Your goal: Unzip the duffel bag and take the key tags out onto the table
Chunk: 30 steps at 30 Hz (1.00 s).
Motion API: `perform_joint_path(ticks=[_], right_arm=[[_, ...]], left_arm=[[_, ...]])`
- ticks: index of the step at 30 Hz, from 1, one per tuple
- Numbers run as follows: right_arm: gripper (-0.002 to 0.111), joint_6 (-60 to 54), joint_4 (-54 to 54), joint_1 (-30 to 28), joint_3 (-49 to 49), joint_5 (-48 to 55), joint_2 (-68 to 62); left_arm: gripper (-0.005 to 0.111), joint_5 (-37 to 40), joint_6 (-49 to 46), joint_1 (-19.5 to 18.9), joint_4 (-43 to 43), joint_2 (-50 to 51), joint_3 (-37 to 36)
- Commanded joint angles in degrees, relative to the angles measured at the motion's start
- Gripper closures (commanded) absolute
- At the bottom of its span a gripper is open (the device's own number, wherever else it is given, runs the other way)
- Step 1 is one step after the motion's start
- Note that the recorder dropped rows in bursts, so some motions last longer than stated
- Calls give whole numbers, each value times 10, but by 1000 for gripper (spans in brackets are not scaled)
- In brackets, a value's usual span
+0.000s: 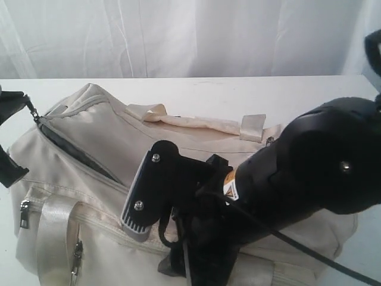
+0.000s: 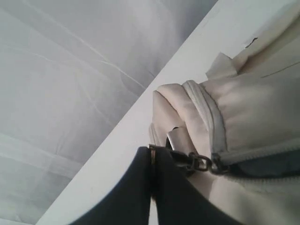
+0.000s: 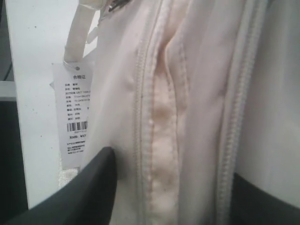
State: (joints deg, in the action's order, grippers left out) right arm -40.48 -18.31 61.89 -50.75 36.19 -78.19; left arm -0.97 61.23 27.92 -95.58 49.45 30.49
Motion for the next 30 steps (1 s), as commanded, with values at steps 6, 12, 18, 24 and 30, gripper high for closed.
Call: perform_joint_path(ticks=[6, 12, 18, 24, 30], right_arm=[[61, 3, -42, -2, 1, -41, 86], [61, -48, -101, 7, 1, -112, 80], [61, -57, -106, 34, 1, -194, 40], [78, -57, -104, 50, 1, -214, -17], [95, -60, -101, 70, 1, -204, -32]], left_arm=[[107, -27, 20, -5, -4, -9, 10], [107, -94, 19, -5, -4, -9, 10], [107, -113, 19, -5, -5, -9, 10], [107, -115, 19, -5, -5, -9, 10], [107, -108, 17, -5, -8, -9, 10]])
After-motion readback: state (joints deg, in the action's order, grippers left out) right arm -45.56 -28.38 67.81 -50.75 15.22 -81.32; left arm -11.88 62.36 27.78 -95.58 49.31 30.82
